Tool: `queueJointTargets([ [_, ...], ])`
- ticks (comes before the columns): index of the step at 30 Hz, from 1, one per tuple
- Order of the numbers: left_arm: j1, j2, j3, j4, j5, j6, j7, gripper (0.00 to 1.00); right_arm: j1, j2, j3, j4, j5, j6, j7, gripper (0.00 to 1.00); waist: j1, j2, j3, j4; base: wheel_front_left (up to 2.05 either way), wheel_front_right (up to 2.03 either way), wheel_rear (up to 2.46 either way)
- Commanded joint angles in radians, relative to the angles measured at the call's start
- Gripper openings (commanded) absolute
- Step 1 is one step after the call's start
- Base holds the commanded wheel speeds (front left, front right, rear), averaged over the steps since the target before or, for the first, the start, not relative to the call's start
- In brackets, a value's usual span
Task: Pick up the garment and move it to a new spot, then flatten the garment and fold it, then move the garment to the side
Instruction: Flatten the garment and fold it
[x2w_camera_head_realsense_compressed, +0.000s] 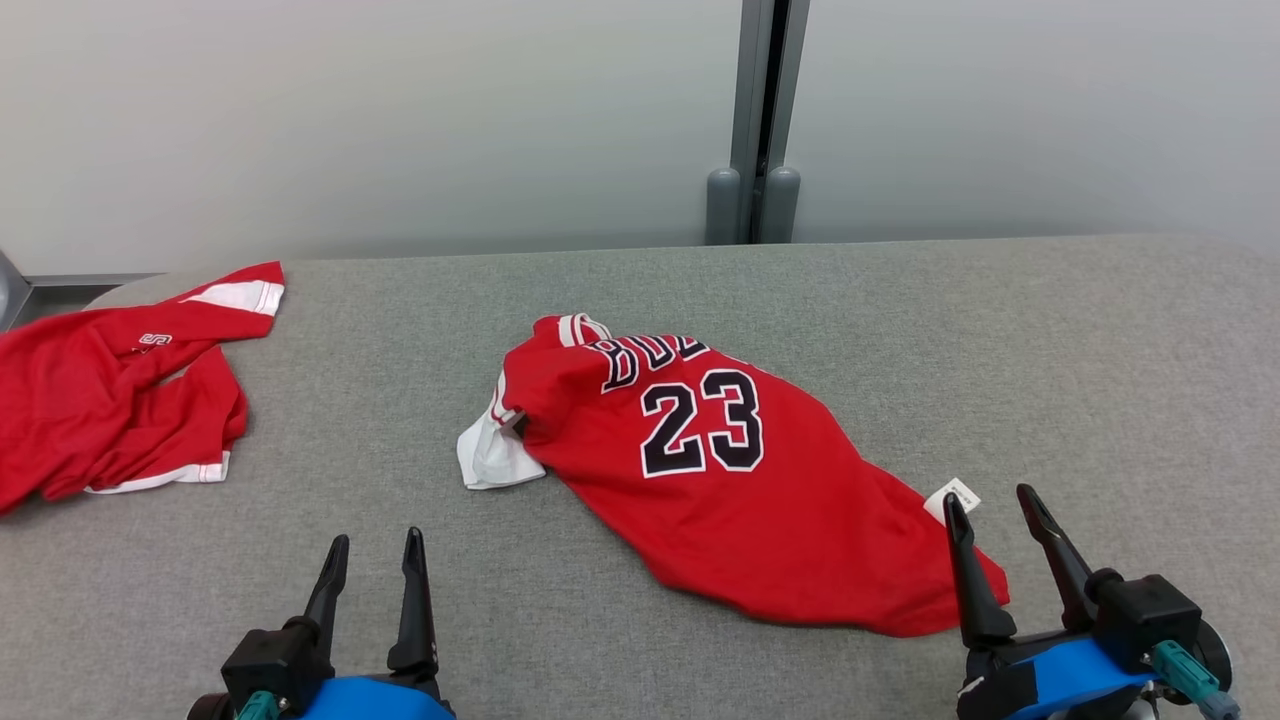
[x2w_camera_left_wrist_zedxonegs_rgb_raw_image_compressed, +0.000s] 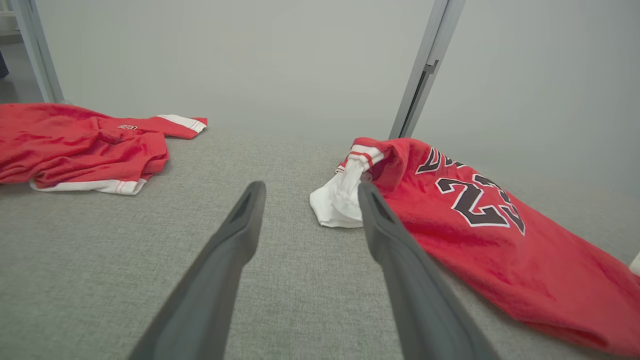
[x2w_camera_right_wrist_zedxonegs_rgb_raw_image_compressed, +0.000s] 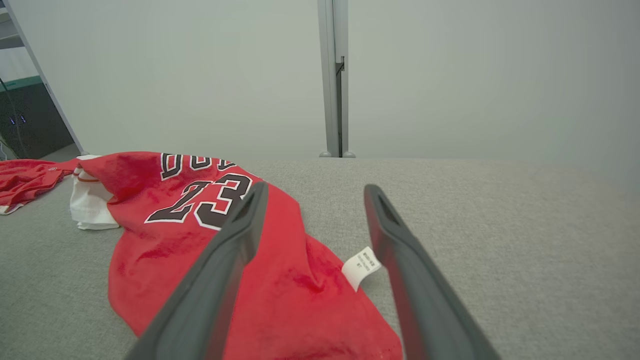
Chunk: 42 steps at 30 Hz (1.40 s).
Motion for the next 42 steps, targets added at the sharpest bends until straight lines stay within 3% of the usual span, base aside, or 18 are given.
queueJointTargets([
  [1,0.013,-0.001,0.006,0.001,0.007,-0.006,-0.005,1.0,-0.002,-0.003,0.001,0.004,0.002,0.0,-0.001,1.0,0.0001,-0.0001,0.0,-0.001,0.0,0.0,0.0],
  [31,0.001,-0.01,0.009,0.018,0.005,-0.014,-0.005,1.0,-0.008,-0.003,-0.009,0.021,-0.013,0.0,0.0,1.0,0.0001,-0.0001,0.006,0.008,0.0,0.0,0.0],
  [42,-0.016,-0.01,0.0,0.011,0.002,-0.011,-0.005,1.0,-0.031,-0.002,-0.083,0.149,-0.05,0.0,0.0,1.0,0.0001,-0.0001,0.046,0.021,0.0,0.0,0.0],
])
